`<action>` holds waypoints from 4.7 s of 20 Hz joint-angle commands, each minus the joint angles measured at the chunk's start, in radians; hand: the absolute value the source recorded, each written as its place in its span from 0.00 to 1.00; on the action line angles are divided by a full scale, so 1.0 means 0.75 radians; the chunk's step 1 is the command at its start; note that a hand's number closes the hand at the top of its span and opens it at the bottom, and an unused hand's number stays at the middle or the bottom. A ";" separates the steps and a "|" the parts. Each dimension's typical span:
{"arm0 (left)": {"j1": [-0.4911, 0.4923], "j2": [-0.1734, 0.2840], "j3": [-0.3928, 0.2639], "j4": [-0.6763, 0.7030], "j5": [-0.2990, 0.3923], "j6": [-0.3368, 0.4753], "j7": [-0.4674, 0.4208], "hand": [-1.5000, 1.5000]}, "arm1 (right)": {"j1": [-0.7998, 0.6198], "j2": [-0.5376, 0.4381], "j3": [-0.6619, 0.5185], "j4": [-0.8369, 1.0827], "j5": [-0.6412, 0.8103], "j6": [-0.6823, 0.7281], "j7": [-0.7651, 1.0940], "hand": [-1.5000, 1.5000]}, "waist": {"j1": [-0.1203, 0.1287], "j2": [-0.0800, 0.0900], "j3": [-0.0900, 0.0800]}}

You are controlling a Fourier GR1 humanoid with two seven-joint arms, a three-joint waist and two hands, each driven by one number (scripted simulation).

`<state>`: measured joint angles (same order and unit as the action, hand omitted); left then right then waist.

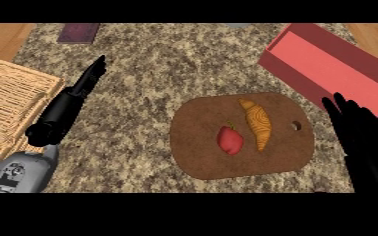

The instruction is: Pick the bell pepper from the cutting board and place it in the cardboard box

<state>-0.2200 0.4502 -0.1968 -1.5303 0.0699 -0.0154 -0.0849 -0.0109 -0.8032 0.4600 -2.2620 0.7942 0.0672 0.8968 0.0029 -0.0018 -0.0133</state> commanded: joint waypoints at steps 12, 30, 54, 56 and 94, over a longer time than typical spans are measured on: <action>-0.071 -0.050 -0.051 0.034 -0.043 -0.008 0.011 0.50 | -0.313 0.454 0.355 0.244 0.051 0.574 0.625 0.00 | 0.059 0.008 0.001; -0.026 -0.051 -0.012 0.022 -0.033 -0.023 -0.020 0.50 | -0.586 1.065 0.303 0.871 0.298 0.738 0.754 0.00 | 0.027 0.001 0.013; 0.024 -0.102 0.012 -0.012 -0.096 -0.008 0.008 0.50 | -0.561 1.069 0.221 1.101 0.373 0.645 0.683 0.00 | -0.001 -0.001 0.017; 0.042 -0.052 0.049 -0.009 -0.045 -0.086 -0.018 0.50 | -0.592 1.069 0.206 1.081 0.358 0.711 0.728 0.00 | 0.005 -0.002 0.016; -0.025 -0.142 0.183 0.085 -0.125 -0.177 -0.044 0.50 | -0.820 0.734 -0.064 1.139 0.270 0.085 -1.134 1.00 | -0.004 0.006 0.018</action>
<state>-0.2302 0.3347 -0.0927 -1.5226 -0.0381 -0.1247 -0.0793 -0.5908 -0.1910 0.4631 -1.3892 1.0092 0.1760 0.1703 0.0118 0.0055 0.0013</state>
